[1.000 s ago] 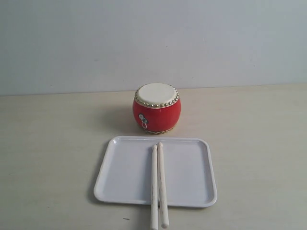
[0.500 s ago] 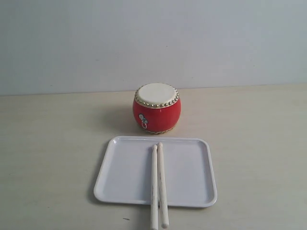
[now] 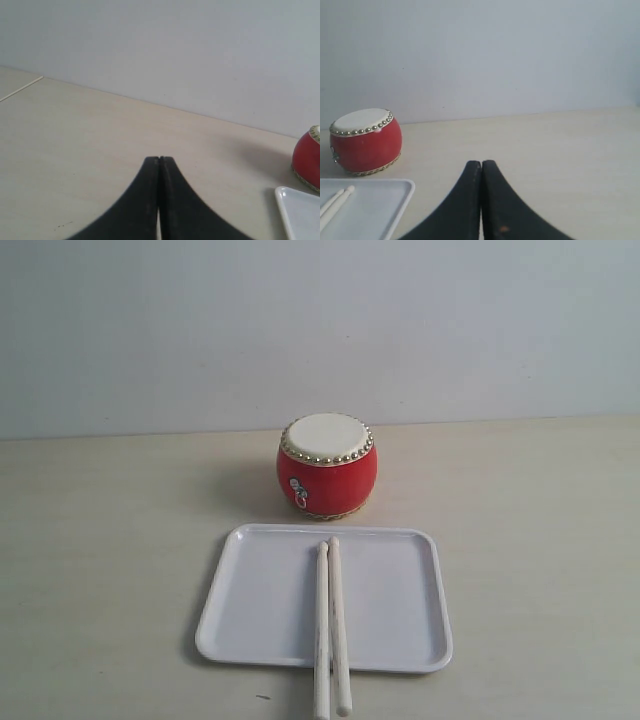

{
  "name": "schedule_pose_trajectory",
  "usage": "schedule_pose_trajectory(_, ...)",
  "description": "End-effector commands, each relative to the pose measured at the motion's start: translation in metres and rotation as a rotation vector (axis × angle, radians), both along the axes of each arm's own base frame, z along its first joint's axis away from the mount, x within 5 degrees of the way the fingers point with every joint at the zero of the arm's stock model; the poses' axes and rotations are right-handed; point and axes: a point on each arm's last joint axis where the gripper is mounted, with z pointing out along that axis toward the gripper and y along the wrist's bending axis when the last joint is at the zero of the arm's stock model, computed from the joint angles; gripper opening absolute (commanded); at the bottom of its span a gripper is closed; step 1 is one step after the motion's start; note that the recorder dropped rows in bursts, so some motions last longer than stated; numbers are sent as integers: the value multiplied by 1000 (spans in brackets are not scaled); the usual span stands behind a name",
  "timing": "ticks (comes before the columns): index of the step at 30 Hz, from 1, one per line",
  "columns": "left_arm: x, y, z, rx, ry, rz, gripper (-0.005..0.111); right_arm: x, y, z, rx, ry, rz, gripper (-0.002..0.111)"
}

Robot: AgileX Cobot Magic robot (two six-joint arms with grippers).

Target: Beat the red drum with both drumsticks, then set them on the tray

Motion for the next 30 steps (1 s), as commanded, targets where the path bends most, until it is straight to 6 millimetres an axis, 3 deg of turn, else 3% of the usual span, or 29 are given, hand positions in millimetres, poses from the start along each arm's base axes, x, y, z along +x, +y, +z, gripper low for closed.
schedule_pose_trajectory(1,0,0,-1,-4,-3,1,0,0,0,-1,8,-1,-9,0)
schedule_pose_trajectory(30,0,0,-1,-3,-3,1,0,0,0,-1,69,3,-6,0)
